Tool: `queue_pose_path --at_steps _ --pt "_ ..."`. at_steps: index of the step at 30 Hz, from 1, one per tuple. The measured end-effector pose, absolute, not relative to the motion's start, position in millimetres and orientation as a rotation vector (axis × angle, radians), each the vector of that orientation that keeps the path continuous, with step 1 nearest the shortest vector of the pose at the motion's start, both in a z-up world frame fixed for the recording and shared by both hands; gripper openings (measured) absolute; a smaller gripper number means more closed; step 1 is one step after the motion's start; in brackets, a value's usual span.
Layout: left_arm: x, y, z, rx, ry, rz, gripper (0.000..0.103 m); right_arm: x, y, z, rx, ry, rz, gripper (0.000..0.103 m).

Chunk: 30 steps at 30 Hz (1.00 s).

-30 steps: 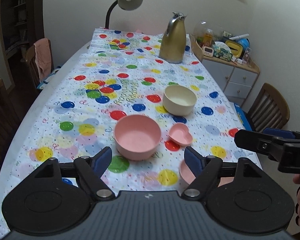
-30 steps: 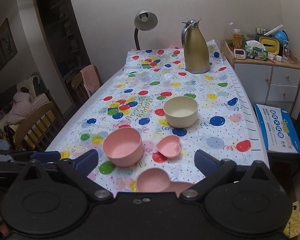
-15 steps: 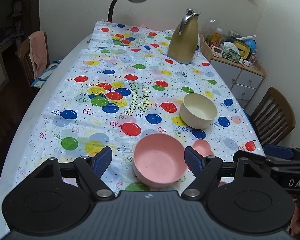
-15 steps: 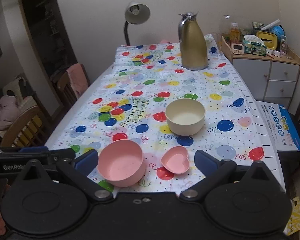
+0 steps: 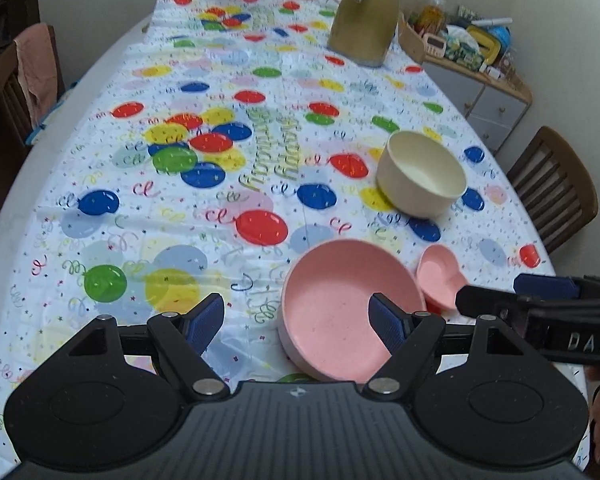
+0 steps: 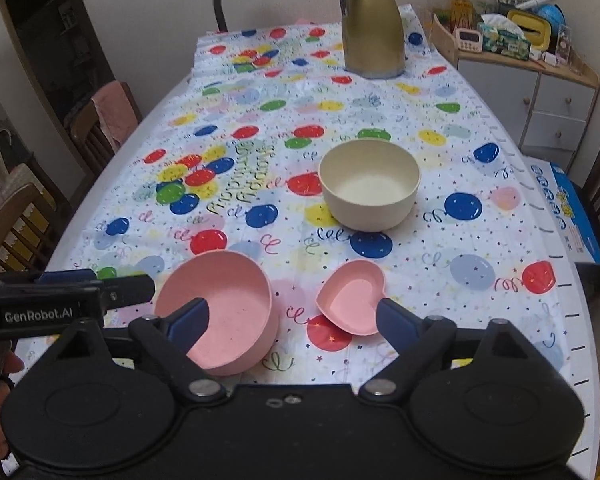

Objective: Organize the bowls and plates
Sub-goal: 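Move both grippers toward the rim of the pink round bowl, then close both grippers on the rim of the pink round bowl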

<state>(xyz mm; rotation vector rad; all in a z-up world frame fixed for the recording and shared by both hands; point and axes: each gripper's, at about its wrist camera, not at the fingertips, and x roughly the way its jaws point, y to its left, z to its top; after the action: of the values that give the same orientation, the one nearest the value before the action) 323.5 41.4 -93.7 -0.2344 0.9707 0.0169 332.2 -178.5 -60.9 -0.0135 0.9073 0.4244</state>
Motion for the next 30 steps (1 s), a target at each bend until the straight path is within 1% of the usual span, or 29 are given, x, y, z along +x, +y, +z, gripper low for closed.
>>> queue_pose_path --at_steps 5,12,17,18,19,20,21,22,23,24,26,27,29,30 --pt "337 48 -116 -0.255 1.023 0.004 0.079 351 -171 -77 0.008 0.973 0.397 0.077" --pt "348 51 -131 -0.267 1.053 -0.005 0.079 370 -159 -98 0.005 1.045 0.396 0.068" --pt "352 52 -138 -0.281 1.068 -0.004 0.078 376 -154 -109 0.010 1.090 0.397 0.053" --pt "353 52 -139 -0.283 1.069 -0.005 0.078 377 -153 -111 0.010 1.096 0.398 0.053" --pt "353 51 -139 -0.285 1.068 -0.005 0.076 377 -152 -112 0.011 1.100 0.399 0.050" --pt "353 51 -140 -0.289 1.069 -0.008 0.070 377 -151 -113 0.010 1.103 0.400 0.048" --pt "354 51 -140 -0.294 1.072 -0.012 0.067 378 -150 -114 0.007 1.107 0.401 0.047" --pt "354 50 -140 -0.298 1.075 -0.014 0.062 378 -149 -115 0.009 1.111 0.403 0.045" --pt "355 50 -140 -0.301 1.075 -0.016 0.056 378 -148 -116 0.011 1.114 0.404 0.040" --pt "355 49 -140 -0.303 1.073 -0.019 0.052 378 -147 -117 0.013 1.118 0.406 0.037" --pt "355 47 -139 -0.306 1.070 -0.034 0.036 379 -145 -118 0.015 1.124 0.409 0.032" --pt "356 46 -139 -0.309 1.072 -0.041 0.034 379 -144 -118 0.015 1.124 0.410 0.030" --pt "355 44 -139 -0.302 1.073 -0.038 0.033 379 -142 -118 0.020 1.126 0.416 0.022" --pt "355 44 -139 -0.299 1.073 -0.036 0.032 379 -141 -118 0.021 1.127 0.416 0.021"
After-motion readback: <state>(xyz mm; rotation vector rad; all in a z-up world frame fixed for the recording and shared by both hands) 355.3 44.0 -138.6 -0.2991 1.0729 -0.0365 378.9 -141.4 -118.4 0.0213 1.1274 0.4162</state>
